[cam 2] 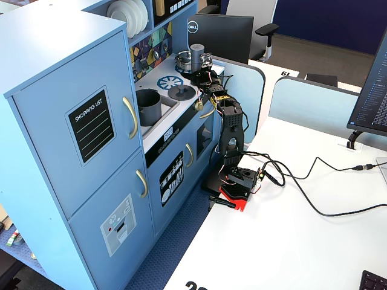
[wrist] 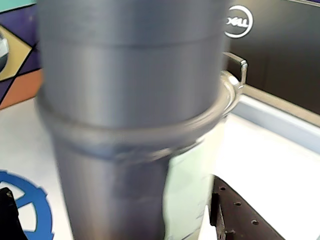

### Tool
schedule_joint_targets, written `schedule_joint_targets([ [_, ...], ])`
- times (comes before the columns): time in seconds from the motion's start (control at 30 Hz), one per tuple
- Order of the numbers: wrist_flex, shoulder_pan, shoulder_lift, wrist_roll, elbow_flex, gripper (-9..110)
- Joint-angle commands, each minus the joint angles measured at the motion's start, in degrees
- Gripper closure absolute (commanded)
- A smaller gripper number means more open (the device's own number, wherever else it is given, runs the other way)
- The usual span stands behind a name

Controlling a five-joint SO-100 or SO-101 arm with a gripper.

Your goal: Put salt in the gray recipient

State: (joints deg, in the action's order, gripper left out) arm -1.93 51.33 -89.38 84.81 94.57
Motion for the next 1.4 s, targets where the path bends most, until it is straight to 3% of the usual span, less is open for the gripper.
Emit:
schedule_joint_targets([
  [0.0,-0.26,1.05,-7.47,-0.88,0.0,47],
  [0.4,10.02,2.02,-30.76,-0.88,12.74,50],
  [0.53,23.2,-0.44,-39.81,4.48,15.12,72],
  [0.6,27.69,-3.16,-44.03,-0.7,15.82,85],
  [0.73,36.47,-12.57,-51.59,-1.14,17.93,101],
  [1.07,59.5,-40.08,-69.52,4.31,29.62,101],
  [1.37,60.38,-50.19,-80.95,4.13,53.7,101],
])
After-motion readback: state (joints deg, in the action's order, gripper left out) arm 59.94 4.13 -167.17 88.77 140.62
